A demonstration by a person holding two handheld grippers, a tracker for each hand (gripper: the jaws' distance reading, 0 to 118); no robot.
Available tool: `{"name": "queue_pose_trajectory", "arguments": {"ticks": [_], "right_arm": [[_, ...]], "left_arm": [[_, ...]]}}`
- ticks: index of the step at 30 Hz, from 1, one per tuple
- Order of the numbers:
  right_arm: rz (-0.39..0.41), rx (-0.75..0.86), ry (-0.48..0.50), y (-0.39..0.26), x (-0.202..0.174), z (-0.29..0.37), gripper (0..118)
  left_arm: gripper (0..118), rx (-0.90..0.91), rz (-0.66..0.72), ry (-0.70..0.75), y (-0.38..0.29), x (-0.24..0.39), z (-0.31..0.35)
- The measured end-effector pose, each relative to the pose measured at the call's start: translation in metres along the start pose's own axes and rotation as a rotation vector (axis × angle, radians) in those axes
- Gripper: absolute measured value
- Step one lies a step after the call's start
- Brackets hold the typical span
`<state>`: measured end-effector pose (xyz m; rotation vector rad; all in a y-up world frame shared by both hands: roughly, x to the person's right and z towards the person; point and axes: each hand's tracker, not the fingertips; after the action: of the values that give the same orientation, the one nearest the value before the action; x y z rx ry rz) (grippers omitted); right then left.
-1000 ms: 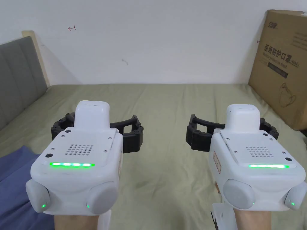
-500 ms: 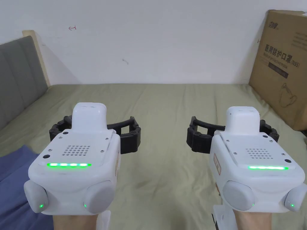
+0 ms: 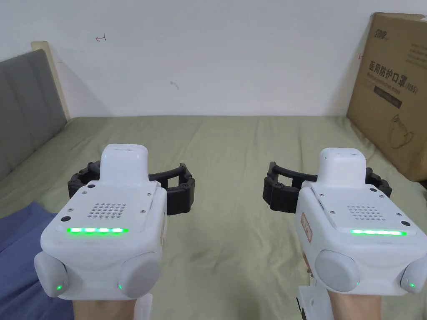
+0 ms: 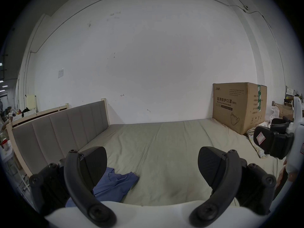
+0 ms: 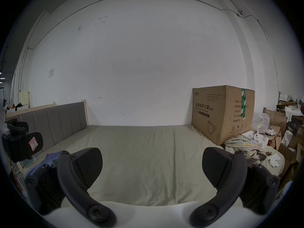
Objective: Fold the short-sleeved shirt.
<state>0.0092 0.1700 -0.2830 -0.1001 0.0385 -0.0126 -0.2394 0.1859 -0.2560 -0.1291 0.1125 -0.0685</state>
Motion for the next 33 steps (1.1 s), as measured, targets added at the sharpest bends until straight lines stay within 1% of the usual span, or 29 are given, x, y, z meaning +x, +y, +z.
{"name": "queue_pose_trajectory", "arguments": {"ticks": [8,33], "right_arm": [[0.022,-0.015,0.002,0.0002,-0.001,0.0007,118],[0.014,-0.025,0.002,-0.0002,-0.0013,0.0031,118]], "left_arm": [[113,0.004,-0.007,0.009,0.0006,0.0008,0.0004],[113,0.019,0.003,0.029,-0.0021,-0.0015,0.0028]]}}
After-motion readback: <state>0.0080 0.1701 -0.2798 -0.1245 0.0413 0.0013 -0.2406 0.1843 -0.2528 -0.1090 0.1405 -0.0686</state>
